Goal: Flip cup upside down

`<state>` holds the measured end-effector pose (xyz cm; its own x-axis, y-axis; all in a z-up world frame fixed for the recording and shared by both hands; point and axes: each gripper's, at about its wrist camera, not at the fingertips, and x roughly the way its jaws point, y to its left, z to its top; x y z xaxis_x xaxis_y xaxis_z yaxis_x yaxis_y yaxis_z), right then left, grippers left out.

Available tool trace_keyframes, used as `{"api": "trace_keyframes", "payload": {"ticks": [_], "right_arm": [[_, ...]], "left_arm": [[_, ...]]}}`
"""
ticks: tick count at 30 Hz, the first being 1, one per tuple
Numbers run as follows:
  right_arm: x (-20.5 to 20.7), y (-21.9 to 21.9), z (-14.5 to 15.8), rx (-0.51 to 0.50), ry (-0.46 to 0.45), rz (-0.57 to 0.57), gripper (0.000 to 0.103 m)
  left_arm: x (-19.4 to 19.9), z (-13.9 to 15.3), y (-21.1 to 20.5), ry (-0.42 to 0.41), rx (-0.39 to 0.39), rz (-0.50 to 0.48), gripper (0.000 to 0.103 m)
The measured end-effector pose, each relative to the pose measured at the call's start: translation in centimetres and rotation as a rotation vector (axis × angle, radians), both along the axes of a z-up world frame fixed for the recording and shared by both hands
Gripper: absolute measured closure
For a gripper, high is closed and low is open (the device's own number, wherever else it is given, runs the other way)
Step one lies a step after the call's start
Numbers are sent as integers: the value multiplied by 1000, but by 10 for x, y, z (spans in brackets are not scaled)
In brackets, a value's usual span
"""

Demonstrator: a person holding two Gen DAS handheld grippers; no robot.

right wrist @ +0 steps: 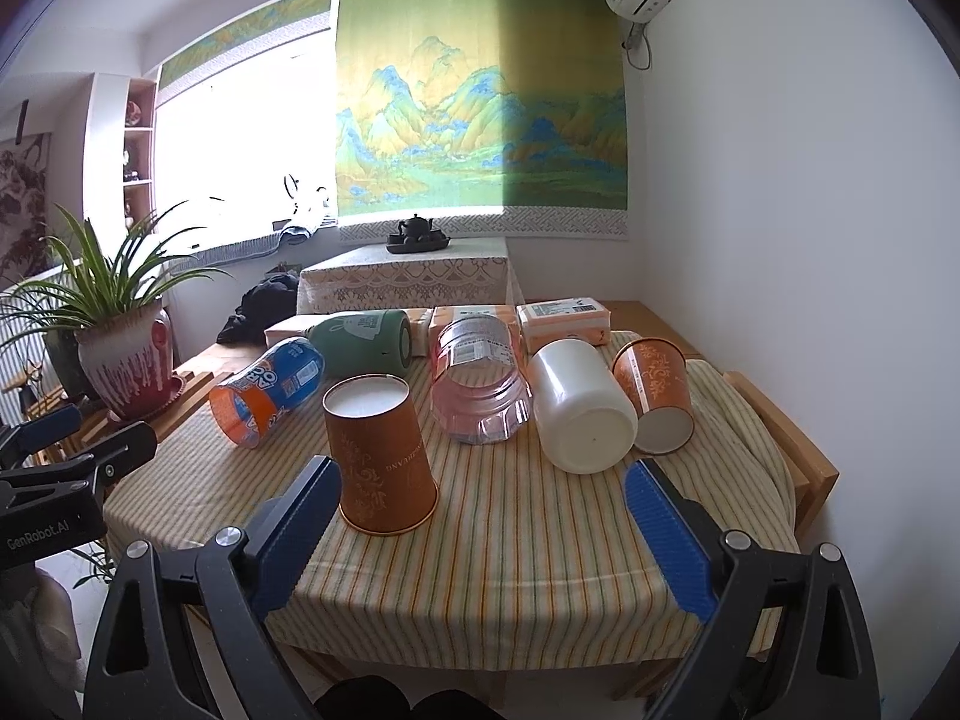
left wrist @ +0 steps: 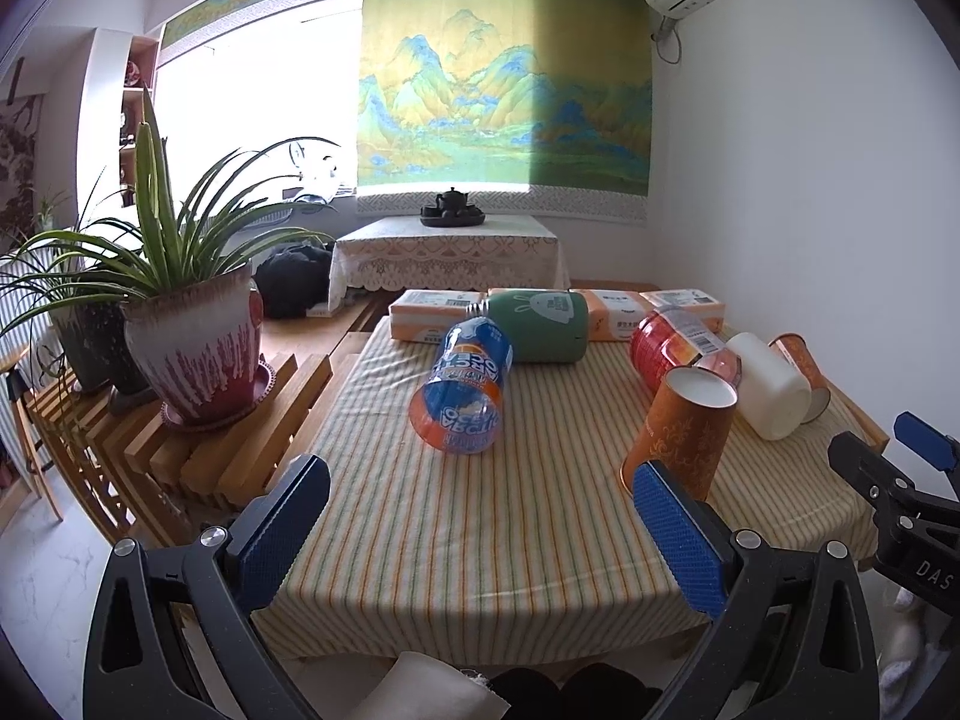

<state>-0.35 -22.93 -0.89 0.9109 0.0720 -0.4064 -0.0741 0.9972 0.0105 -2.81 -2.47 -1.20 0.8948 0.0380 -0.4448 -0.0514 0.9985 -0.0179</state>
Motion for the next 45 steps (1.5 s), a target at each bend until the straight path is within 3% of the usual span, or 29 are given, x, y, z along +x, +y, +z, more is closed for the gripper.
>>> {"api": "trace_keyframes", "payload": {"ticks": [45], "right_arm": [[1,4,-7,1,19,9,9]], "left_arm": [[5,-5,-5,19,1,-20,1]]}}
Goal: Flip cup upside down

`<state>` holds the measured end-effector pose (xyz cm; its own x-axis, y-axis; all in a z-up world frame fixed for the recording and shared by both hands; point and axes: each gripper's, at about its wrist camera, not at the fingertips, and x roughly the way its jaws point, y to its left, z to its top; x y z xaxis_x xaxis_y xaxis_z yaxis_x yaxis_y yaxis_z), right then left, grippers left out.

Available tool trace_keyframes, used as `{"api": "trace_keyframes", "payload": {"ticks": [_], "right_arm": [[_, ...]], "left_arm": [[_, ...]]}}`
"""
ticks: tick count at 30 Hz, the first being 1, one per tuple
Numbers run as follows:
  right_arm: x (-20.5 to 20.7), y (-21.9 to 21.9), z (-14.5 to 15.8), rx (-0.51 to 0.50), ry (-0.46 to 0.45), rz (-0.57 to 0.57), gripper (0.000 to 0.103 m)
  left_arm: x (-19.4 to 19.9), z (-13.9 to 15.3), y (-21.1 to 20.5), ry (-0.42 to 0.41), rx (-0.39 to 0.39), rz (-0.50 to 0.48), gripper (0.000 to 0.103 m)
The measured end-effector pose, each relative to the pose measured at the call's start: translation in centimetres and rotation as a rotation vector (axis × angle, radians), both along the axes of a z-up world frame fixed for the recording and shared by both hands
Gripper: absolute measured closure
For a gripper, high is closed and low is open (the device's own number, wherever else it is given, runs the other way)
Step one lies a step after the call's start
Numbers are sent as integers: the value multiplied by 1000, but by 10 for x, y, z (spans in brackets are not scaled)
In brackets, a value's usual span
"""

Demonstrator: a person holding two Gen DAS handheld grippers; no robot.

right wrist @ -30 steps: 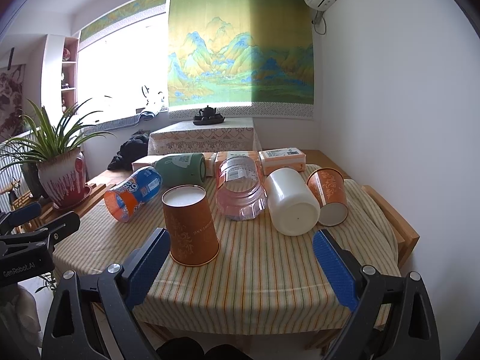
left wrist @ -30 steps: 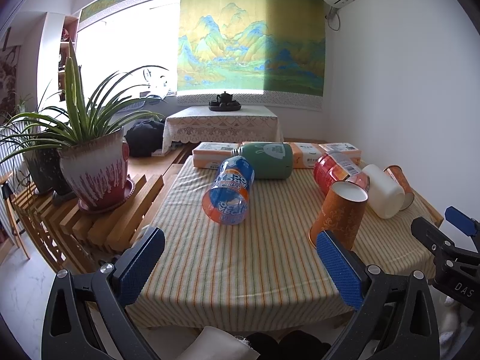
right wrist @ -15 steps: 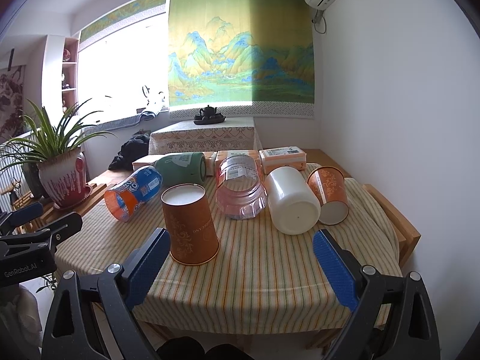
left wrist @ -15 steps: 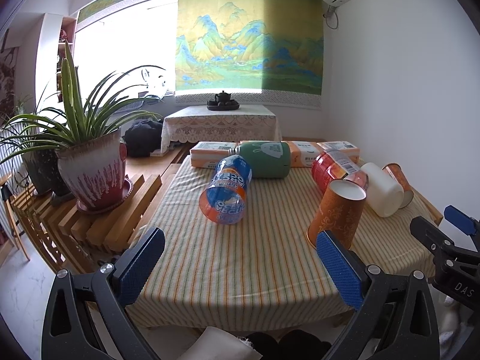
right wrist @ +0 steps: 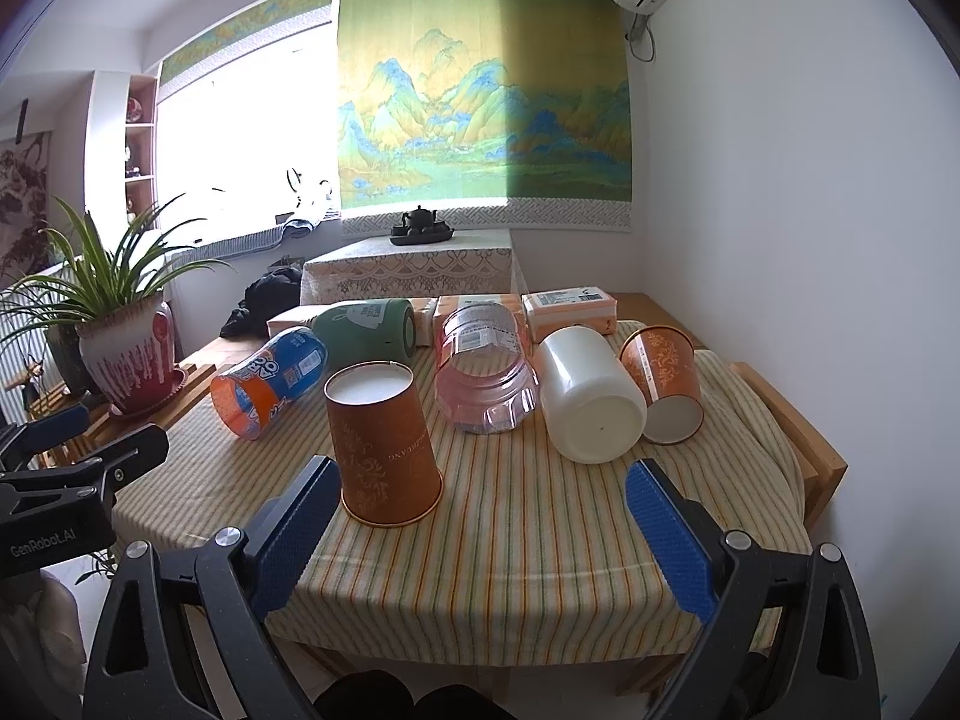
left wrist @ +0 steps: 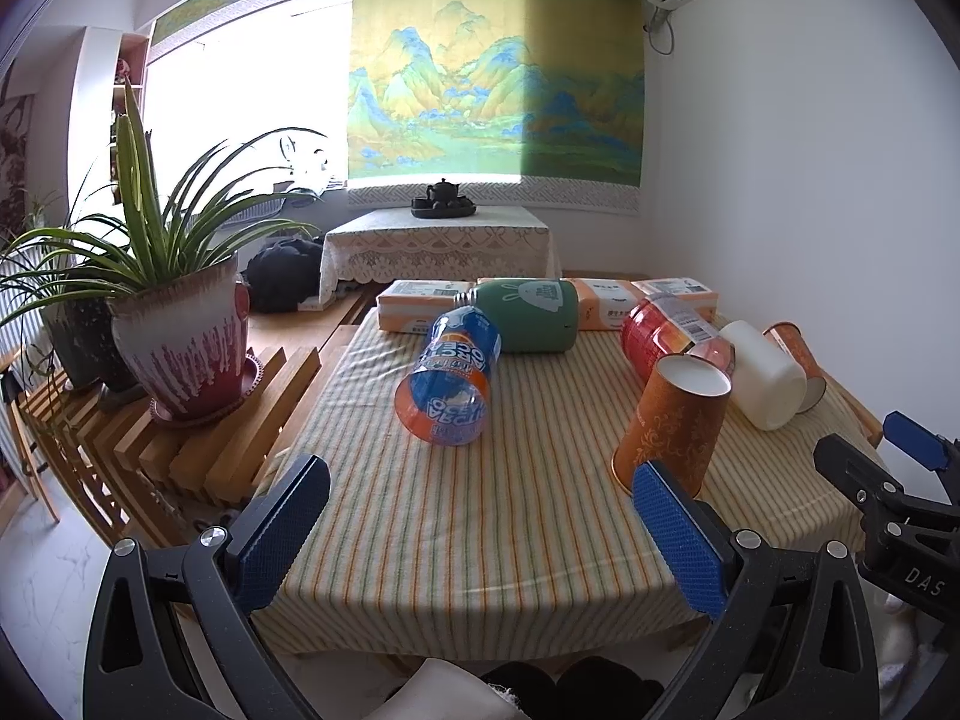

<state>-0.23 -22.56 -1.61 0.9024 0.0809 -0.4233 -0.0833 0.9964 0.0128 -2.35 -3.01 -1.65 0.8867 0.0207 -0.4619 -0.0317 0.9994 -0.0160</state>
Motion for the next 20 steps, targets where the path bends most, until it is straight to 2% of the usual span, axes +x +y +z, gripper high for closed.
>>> {"api": "trace_keyframes", "payload": {"ticks": [20], "right_arm": [[3,4,-4,4,6,-2,9]], "left_arm": [[4,-2,3,1,-1,4,1]]}}
